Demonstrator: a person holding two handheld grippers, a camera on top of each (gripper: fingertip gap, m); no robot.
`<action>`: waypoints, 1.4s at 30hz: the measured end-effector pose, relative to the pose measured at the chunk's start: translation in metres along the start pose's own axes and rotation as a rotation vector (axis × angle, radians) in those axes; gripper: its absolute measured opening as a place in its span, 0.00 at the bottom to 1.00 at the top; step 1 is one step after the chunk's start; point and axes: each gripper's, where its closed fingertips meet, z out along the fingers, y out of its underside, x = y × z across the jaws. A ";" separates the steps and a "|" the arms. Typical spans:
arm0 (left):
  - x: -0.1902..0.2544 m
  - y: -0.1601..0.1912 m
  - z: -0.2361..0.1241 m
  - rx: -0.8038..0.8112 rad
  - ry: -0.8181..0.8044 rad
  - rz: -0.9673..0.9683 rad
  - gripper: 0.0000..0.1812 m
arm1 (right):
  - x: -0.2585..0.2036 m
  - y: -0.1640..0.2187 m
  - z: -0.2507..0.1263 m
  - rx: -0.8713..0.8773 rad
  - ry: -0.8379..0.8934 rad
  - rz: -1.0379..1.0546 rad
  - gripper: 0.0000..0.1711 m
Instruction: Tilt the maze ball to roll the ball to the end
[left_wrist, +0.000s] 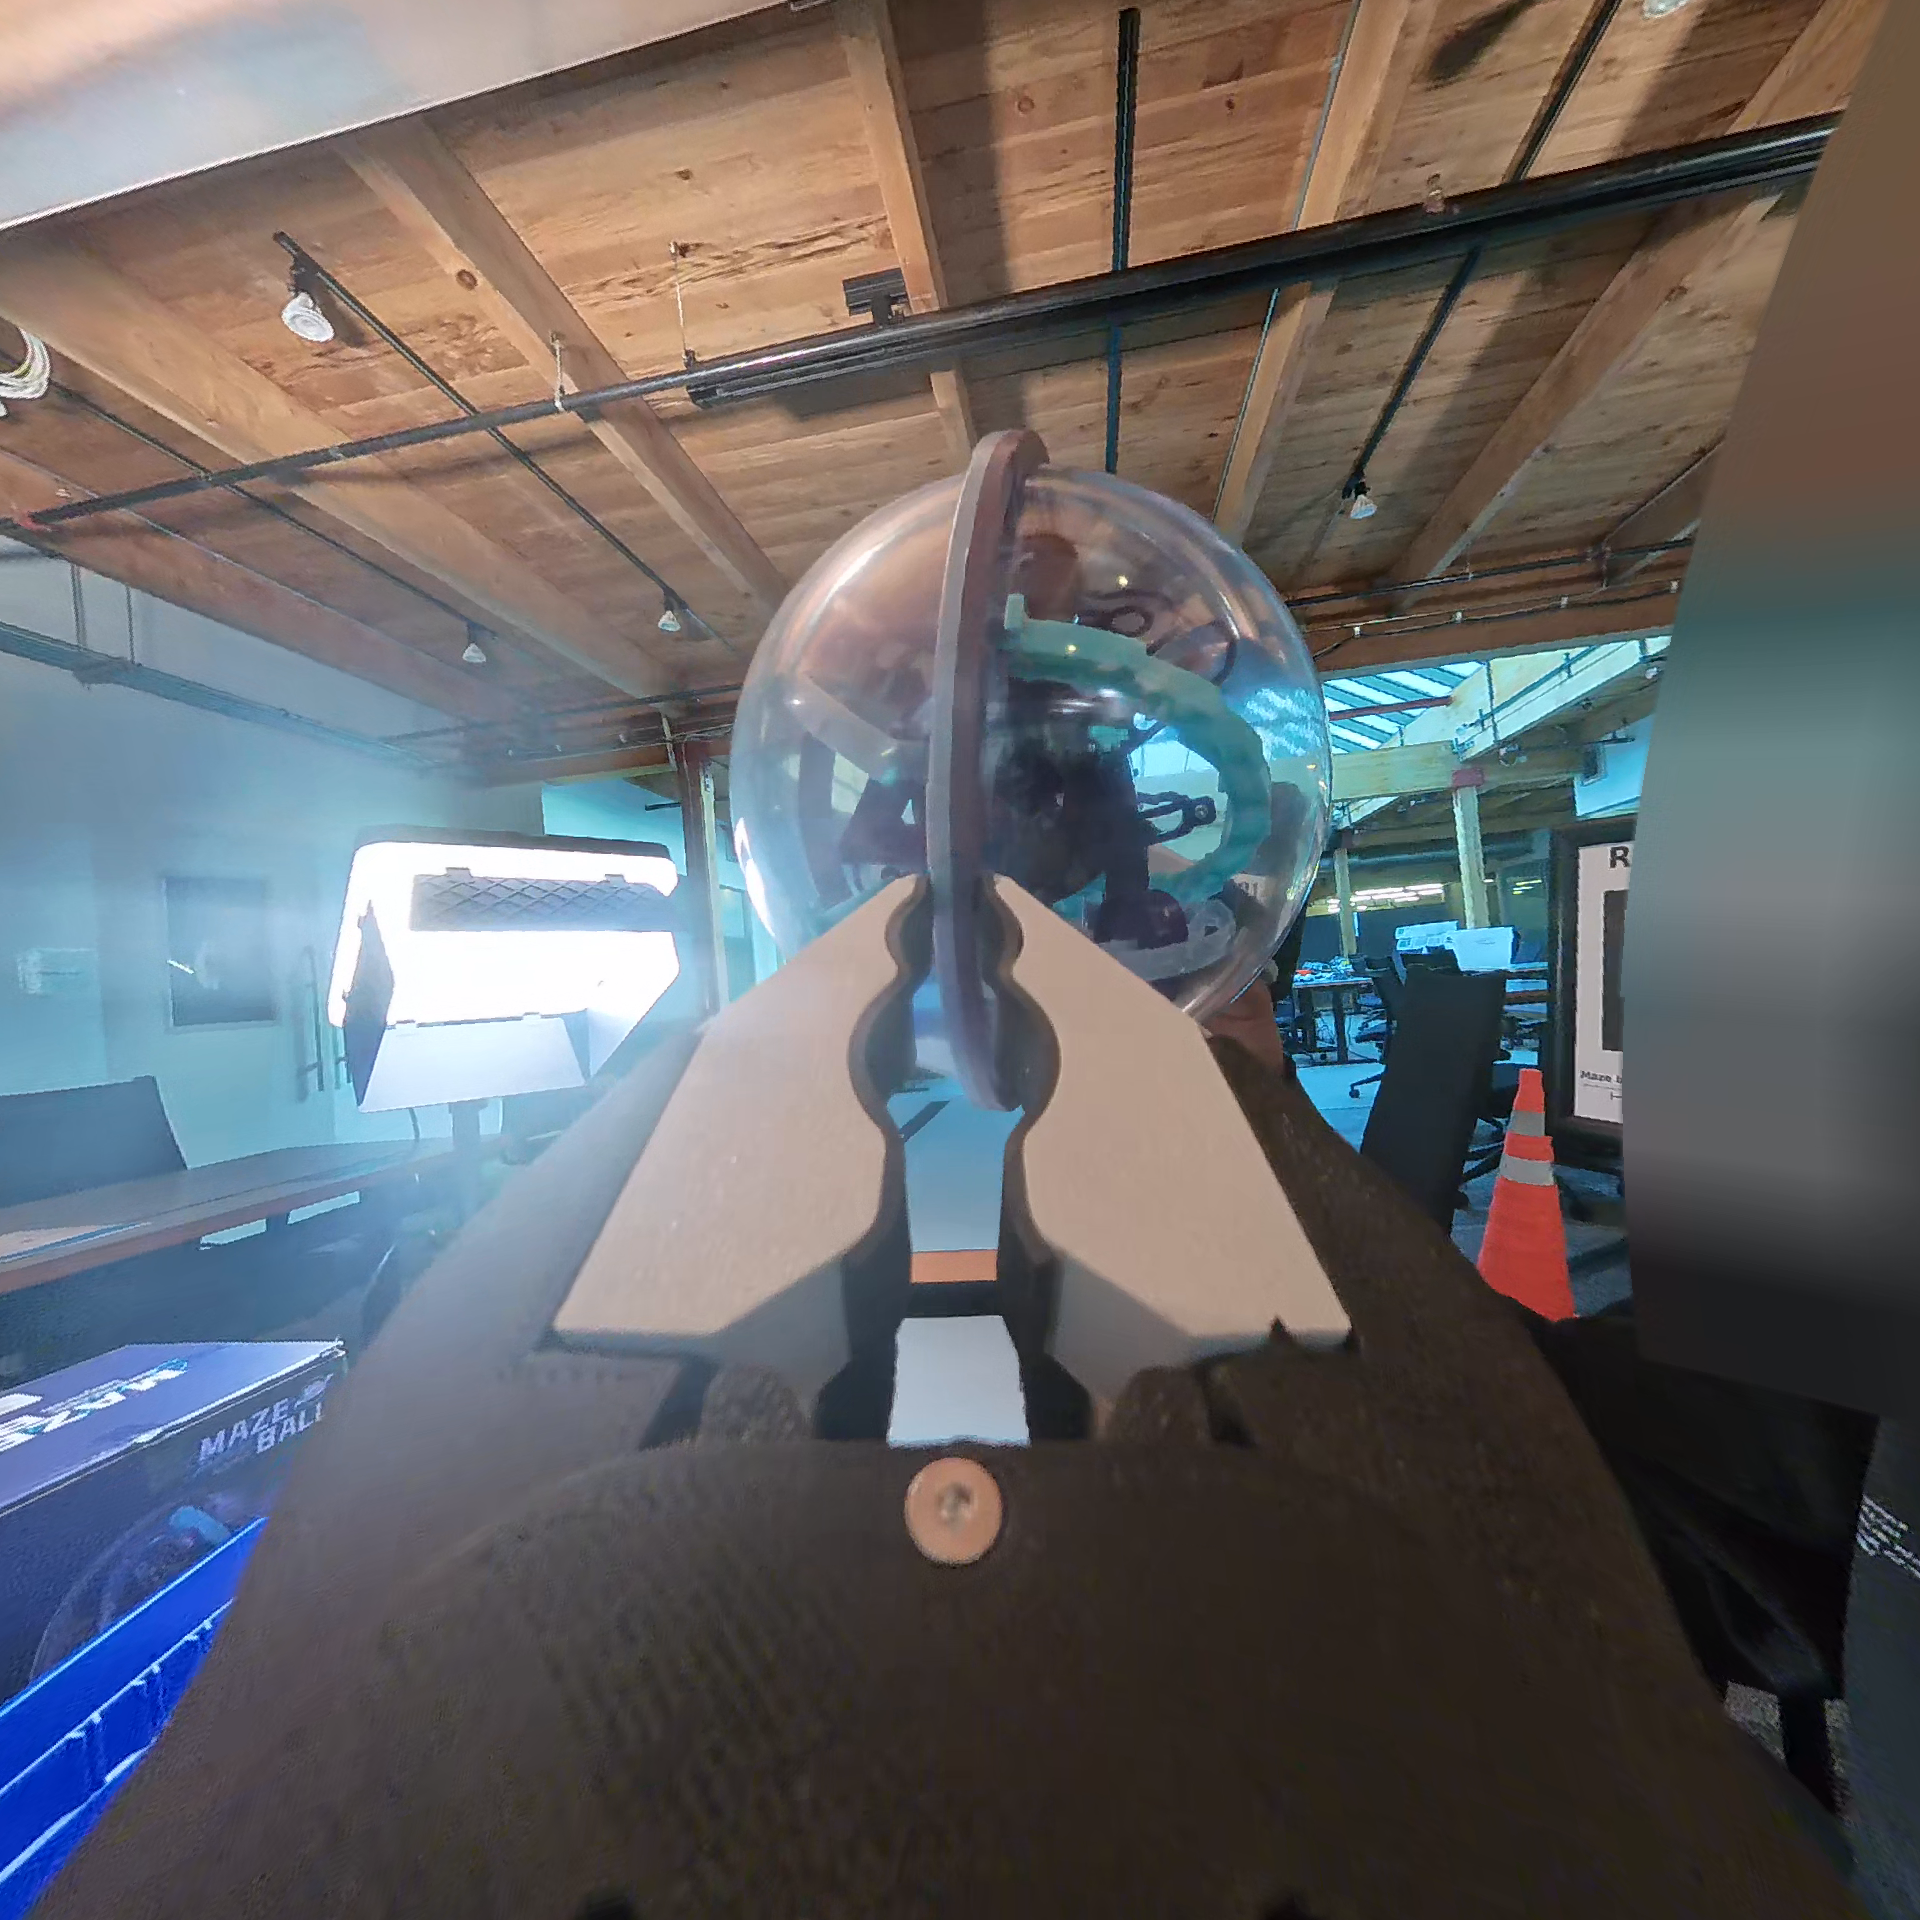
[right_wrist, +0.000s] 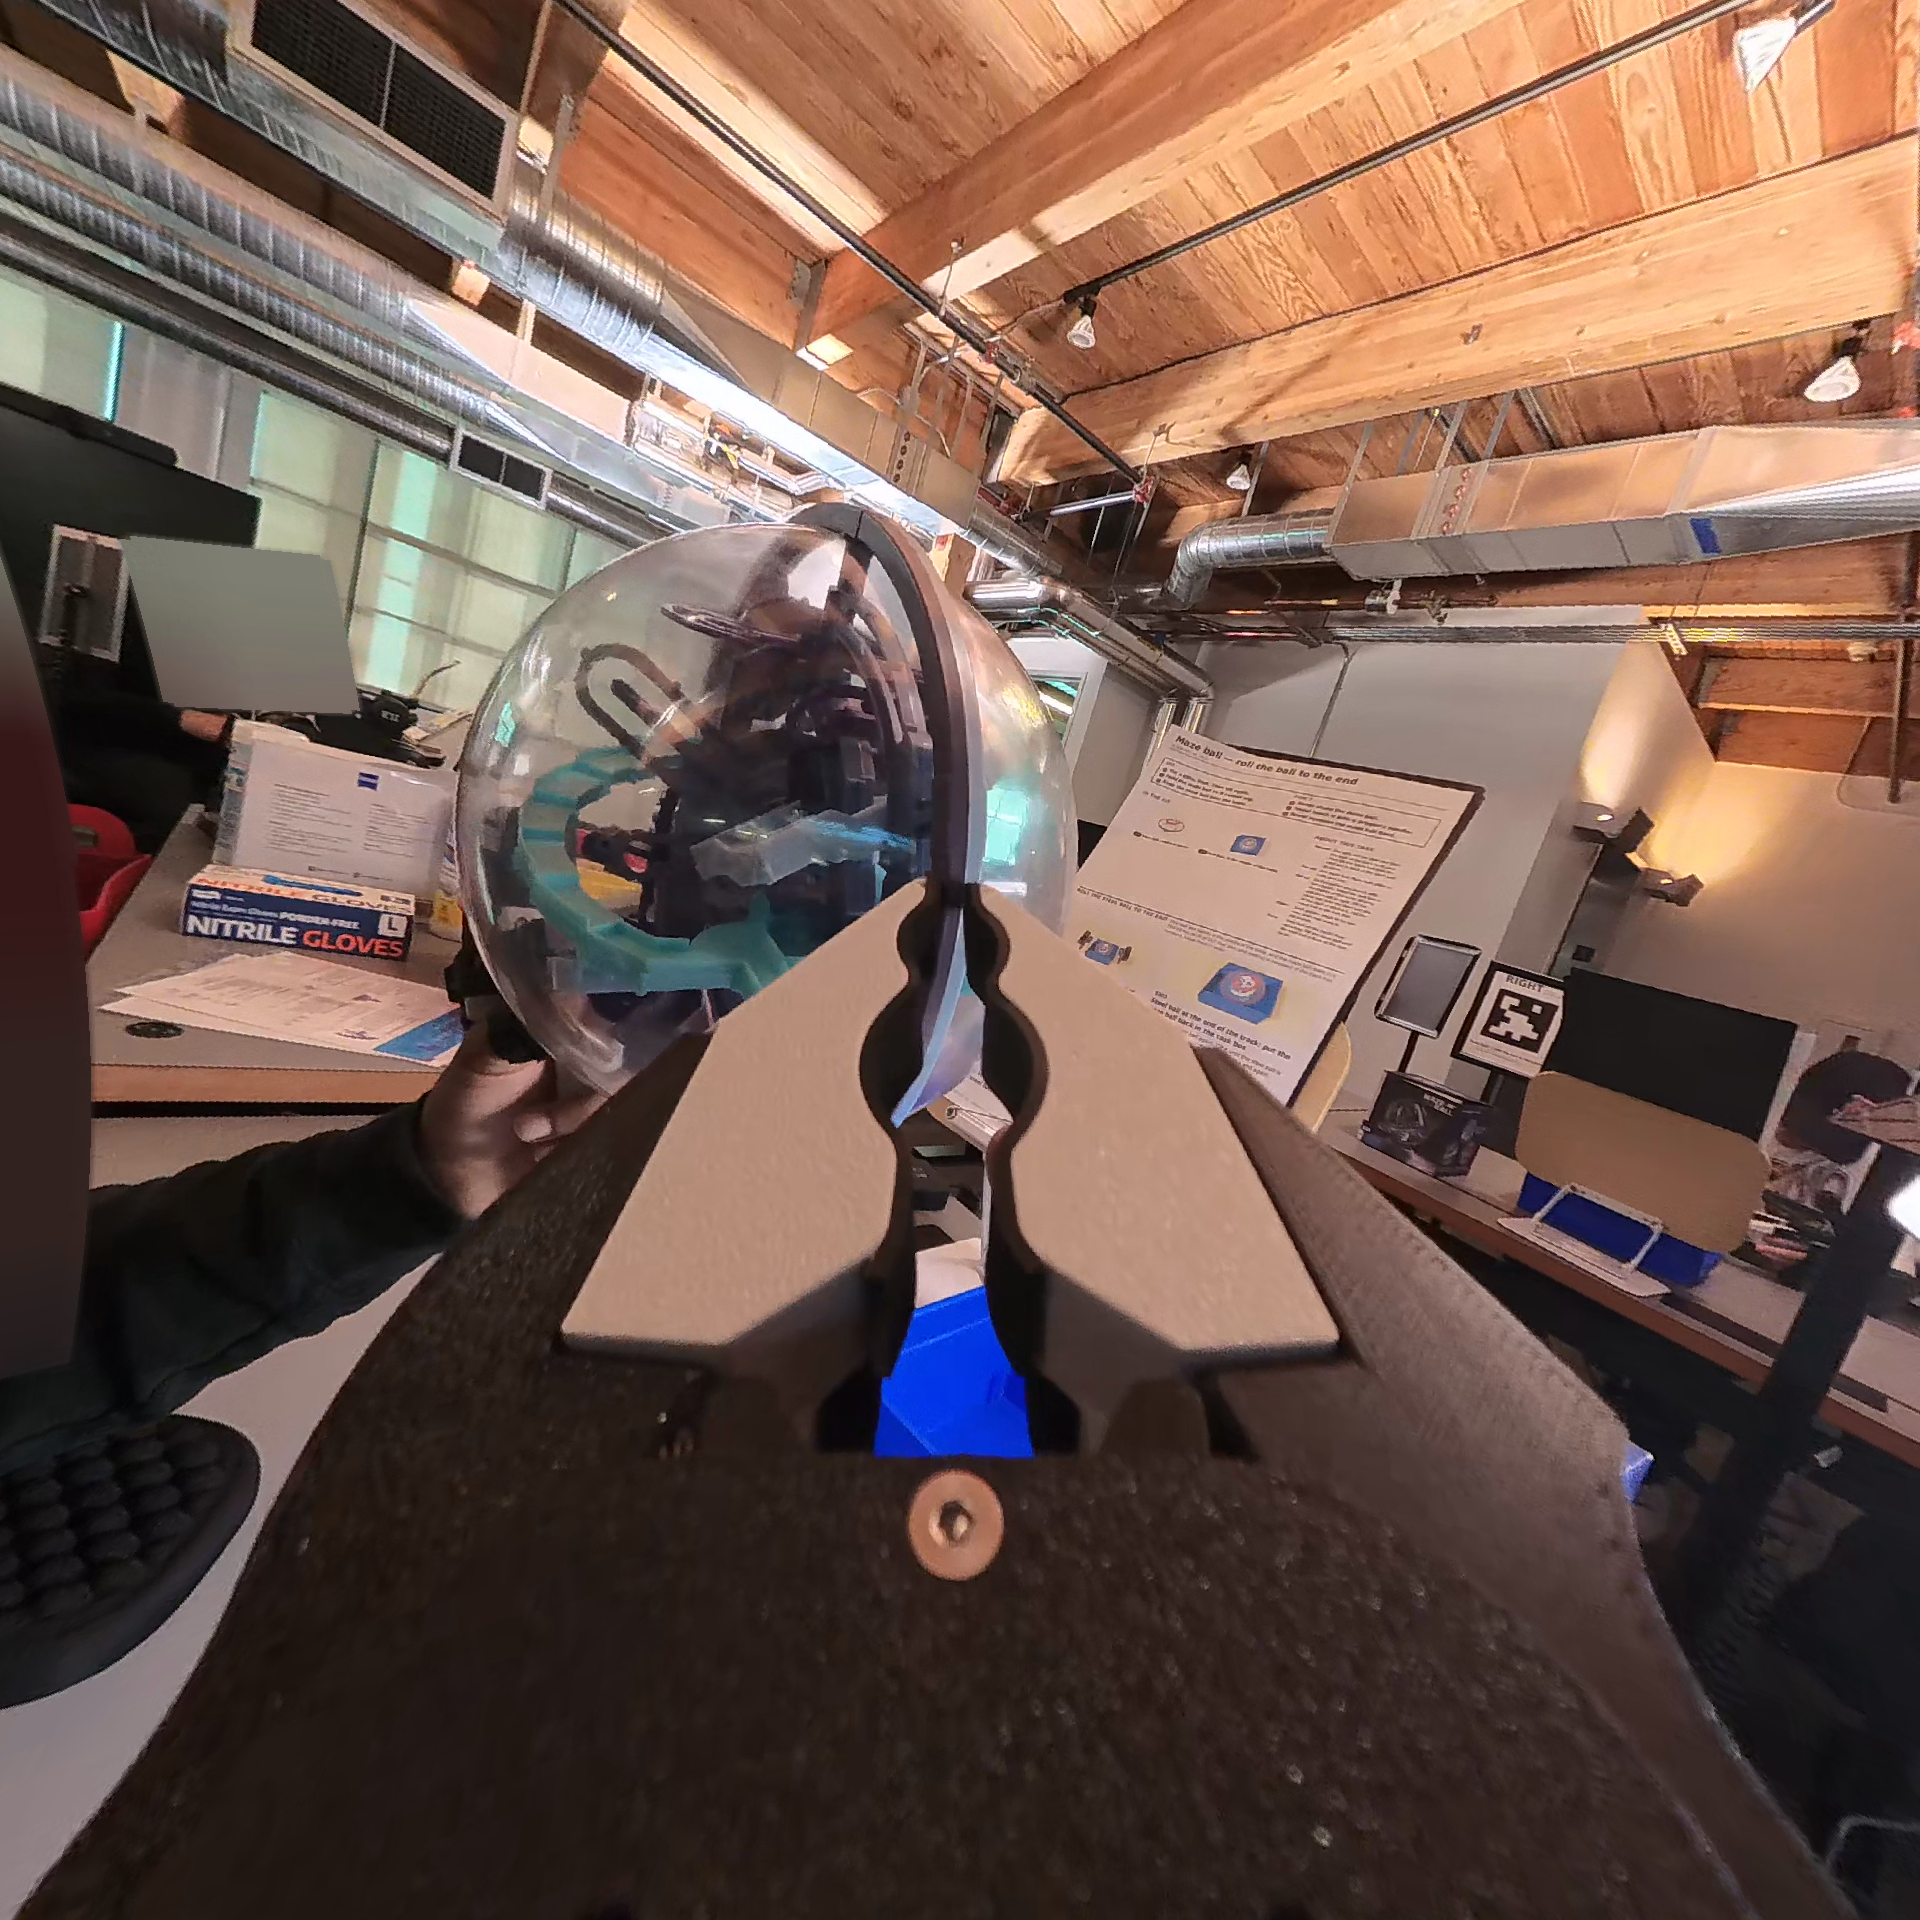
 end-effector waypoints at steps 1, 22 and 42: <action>0.000 0.001 0.000 -0.003 -0.002 0.000 0.04 | 0.000 0.000 0.000 0.001 0.001 0.001 0.01; -0.021 -0.001 -0.011 -0.016 -0.106 -0.191 0.03 | 0.016 0.037 0.012 -0.024 -0.033 0.234 0.00; 0.014 0.084 -0.093 -0.134 -0.216 -0.559 0.03 | -0.036 0.162 -0.034 -0.190 0.012 0.630 0.00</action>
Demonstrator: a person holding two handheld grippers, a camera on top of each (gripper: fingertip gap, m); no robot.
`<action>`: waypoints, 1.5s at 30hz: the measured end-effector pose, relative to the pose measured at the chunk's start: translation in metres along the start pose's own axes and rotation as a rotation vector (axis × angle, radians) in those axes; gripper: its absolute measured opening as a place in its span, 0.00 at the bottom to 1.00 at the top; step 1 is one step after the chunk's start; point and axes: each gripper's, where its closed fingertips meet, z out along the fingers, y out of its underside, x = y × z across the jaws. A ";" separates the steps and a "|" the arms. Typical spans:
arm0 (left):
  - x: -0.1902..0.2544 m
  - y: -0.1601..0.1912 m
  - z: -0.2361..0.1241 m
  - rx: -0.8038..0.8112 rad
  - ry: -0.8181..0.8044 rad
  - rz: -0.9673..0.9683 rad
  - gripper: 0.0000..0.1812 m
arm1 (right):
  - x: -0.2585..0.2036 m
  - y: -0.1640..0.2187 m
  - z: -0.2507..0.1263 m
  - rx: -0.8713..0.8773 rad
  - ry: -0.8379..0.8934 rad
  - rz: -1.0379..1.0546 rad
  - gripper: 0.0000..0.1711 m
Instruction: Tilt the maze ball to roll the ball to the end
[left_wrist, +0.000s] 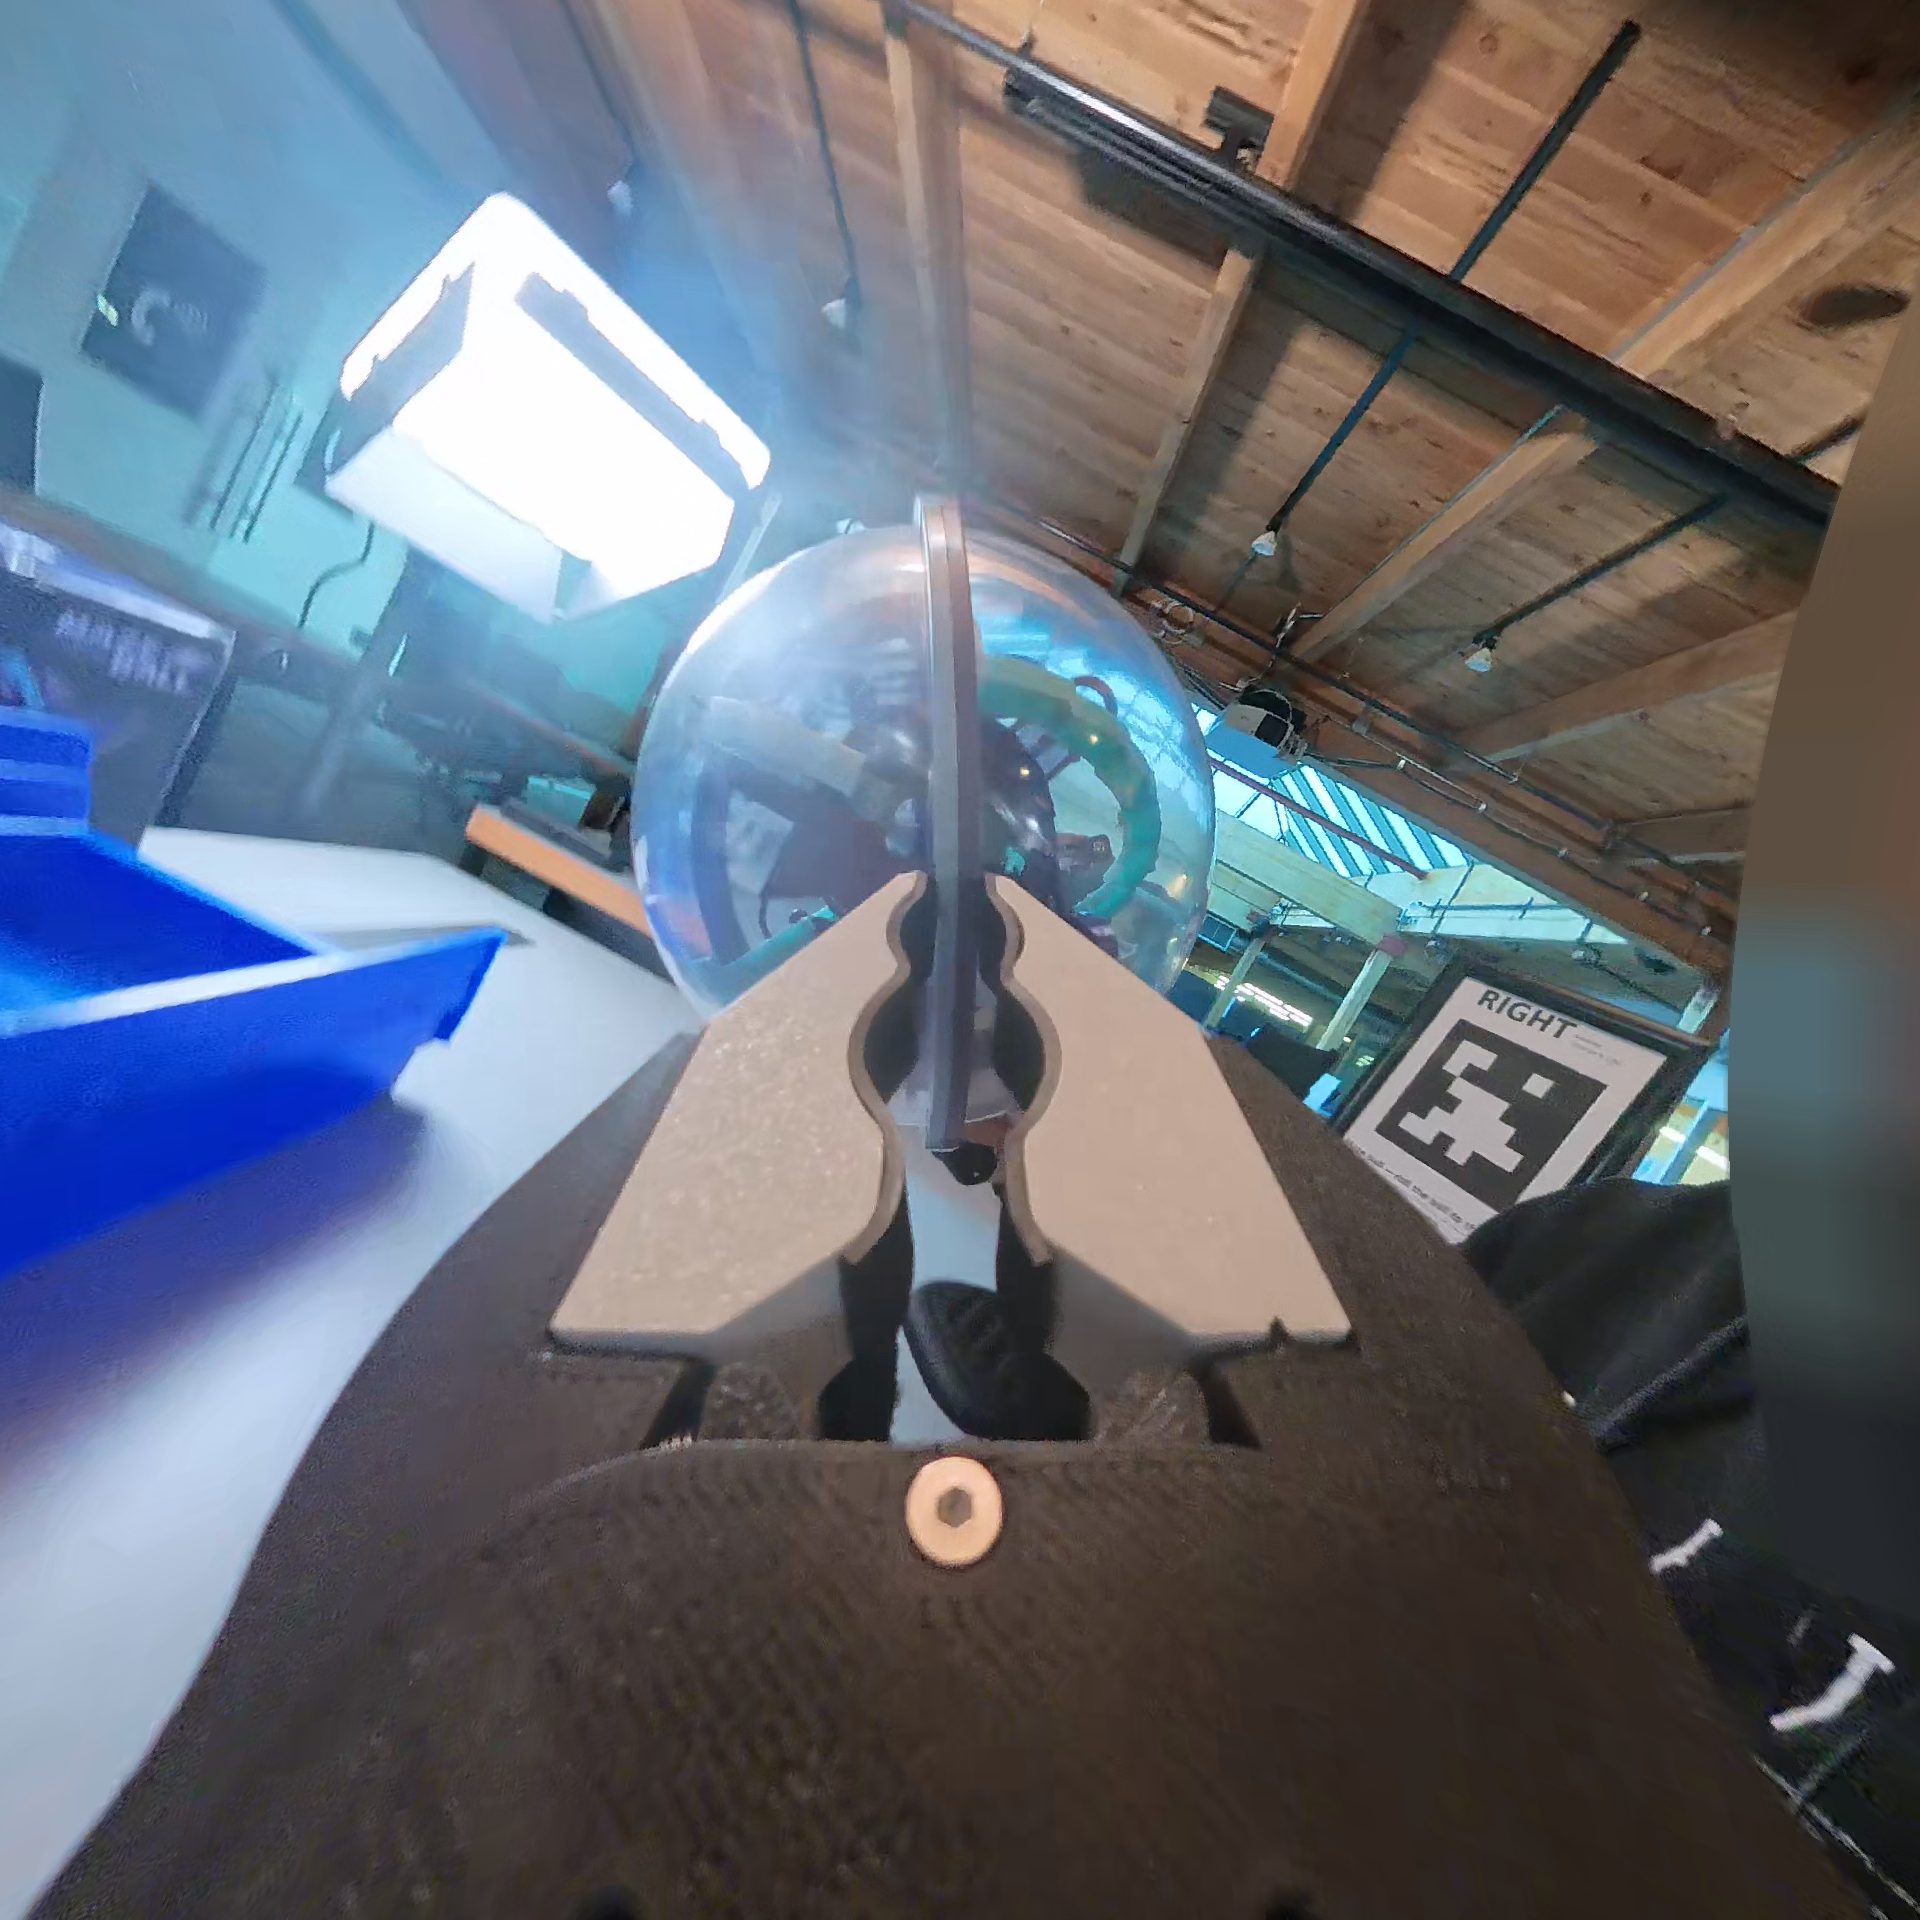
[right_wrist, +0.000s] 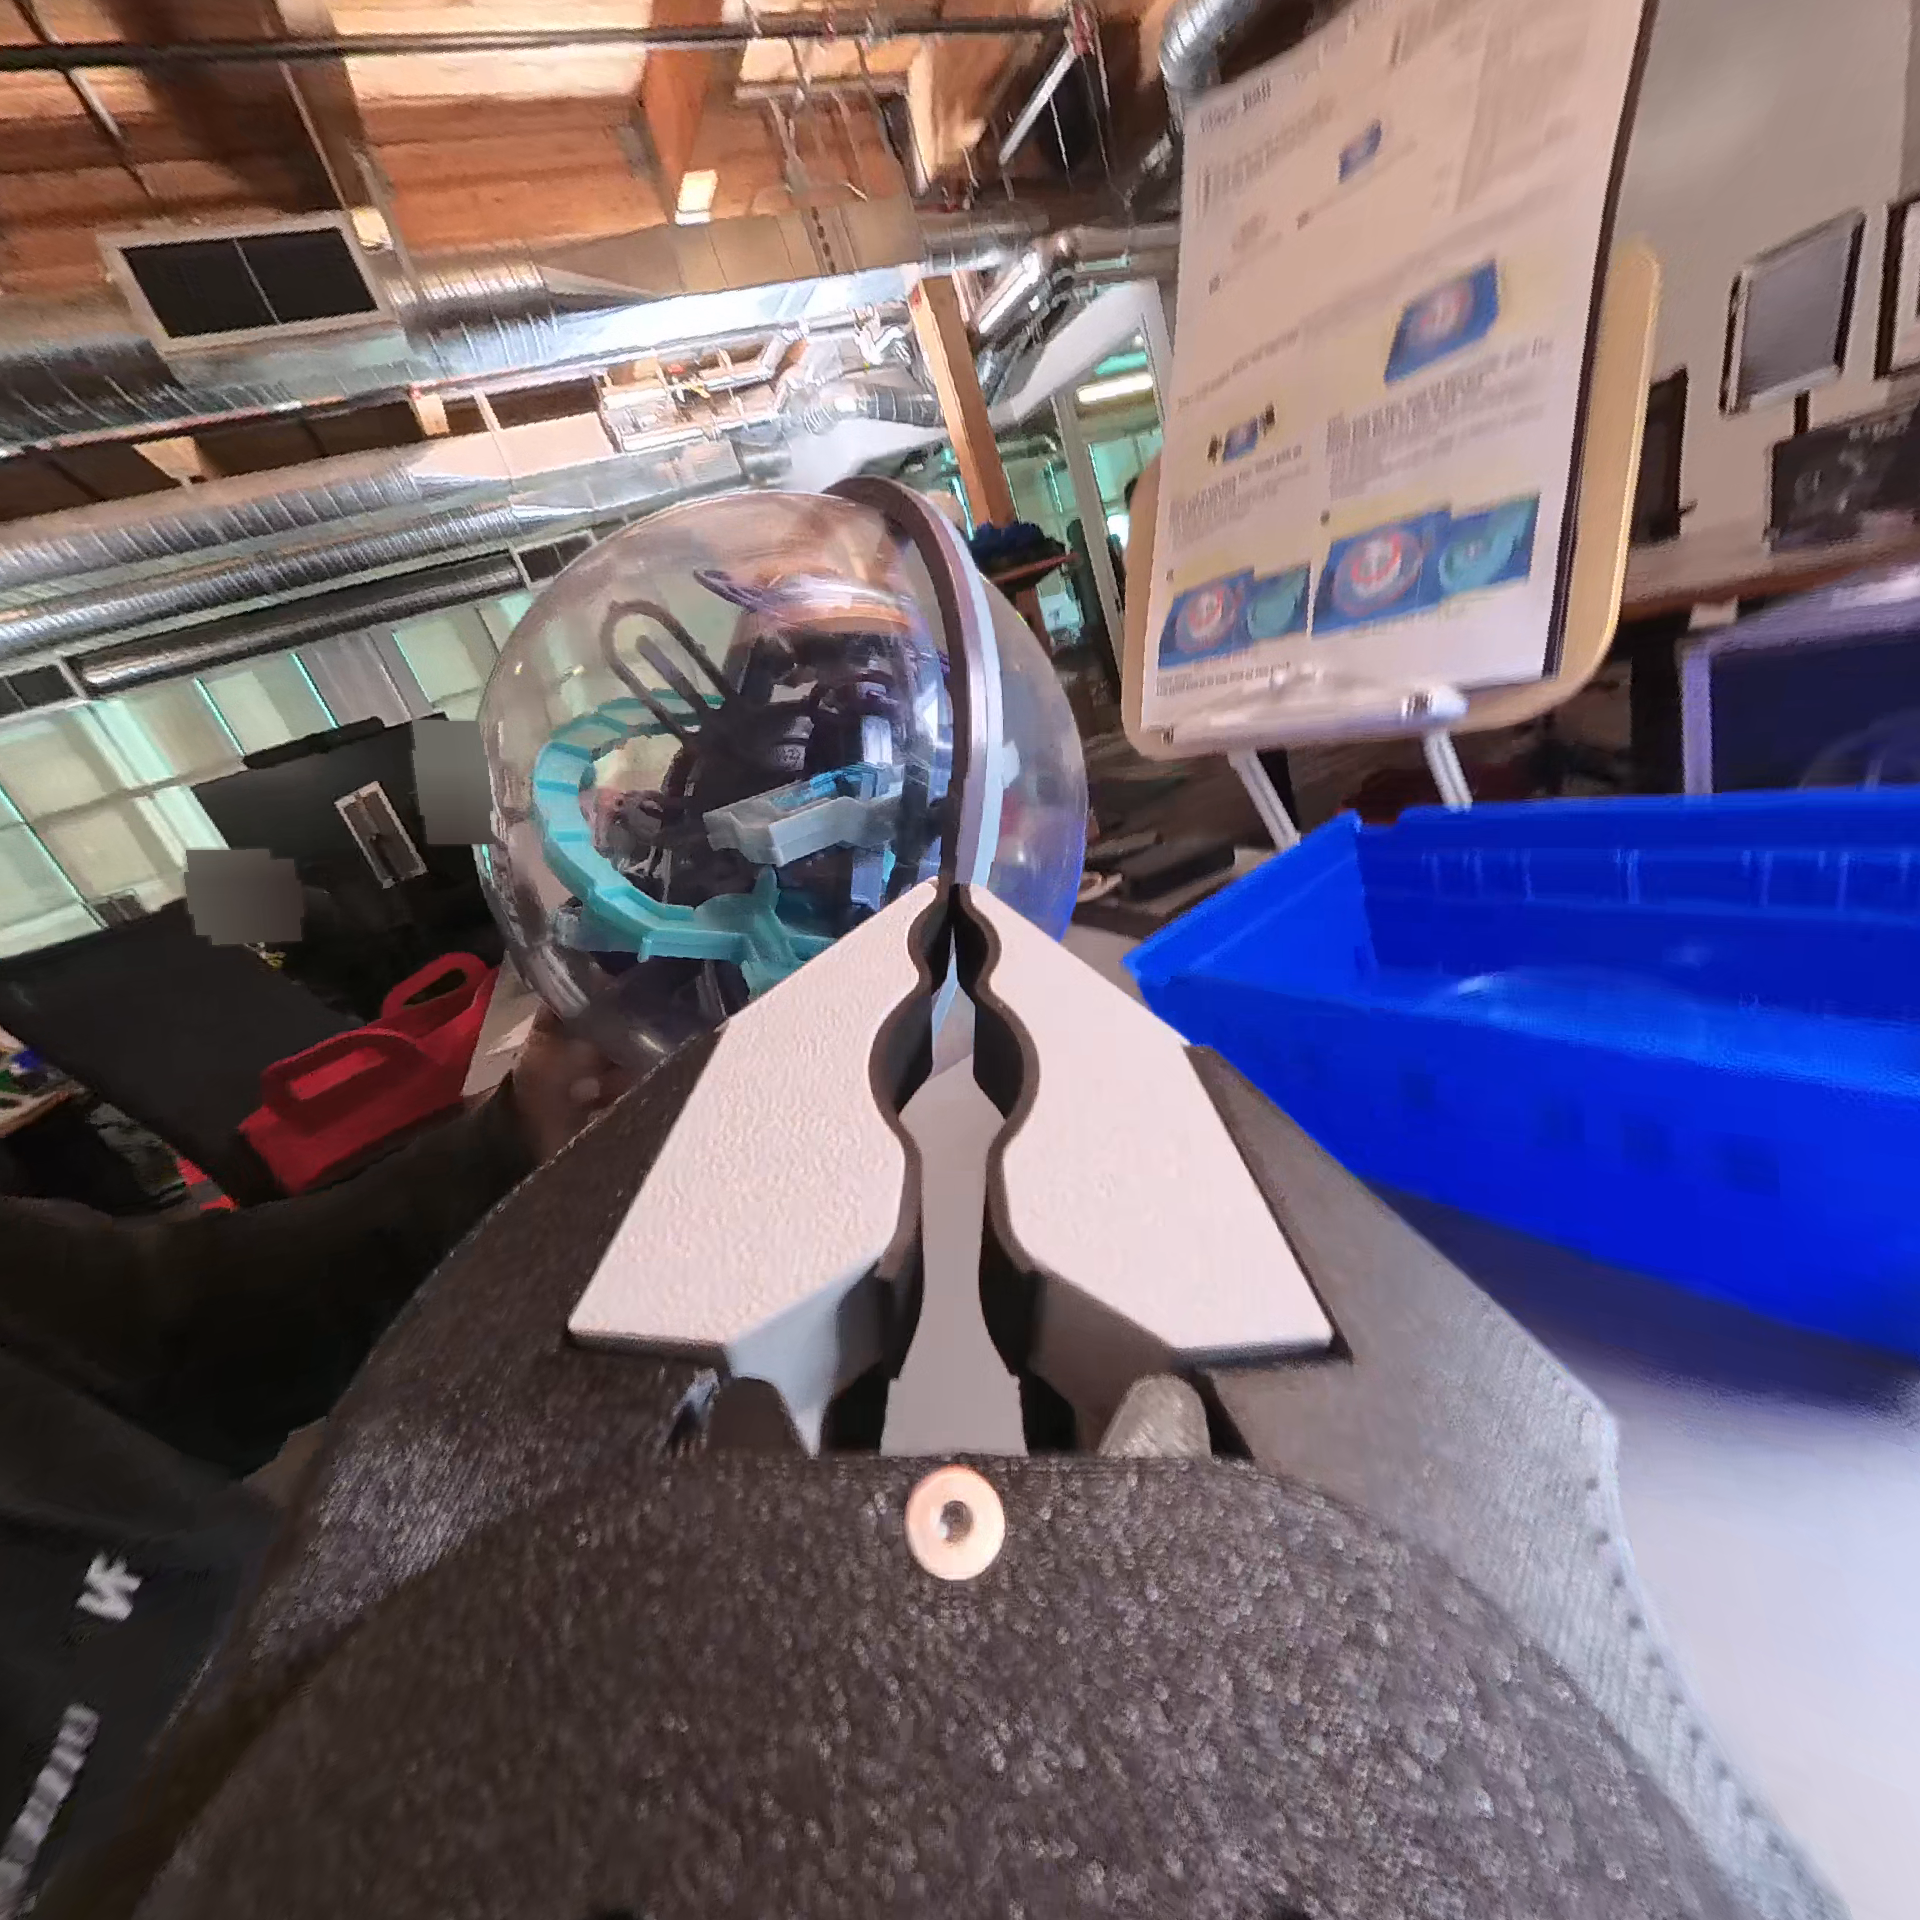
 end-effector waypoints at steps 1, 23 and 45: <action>-0.004 0.009 -0.006 -0.007 -0.014 -0.035 0.03 | 0.001 0.012 -0.004 -0.015 0.008 0.026 0.00; -0.047 0.112 -0.062 -0.243 -0.297 -0.444 0.03 | 0.024 0.133 -0.039 -0.270 0.174 0.305 0.00; -0.063 0.094 -0.063 -0.588 -0.285 0.388 0.70 | 0.013 0.148 -0.037 -0.505 0.037 -0.281 0.62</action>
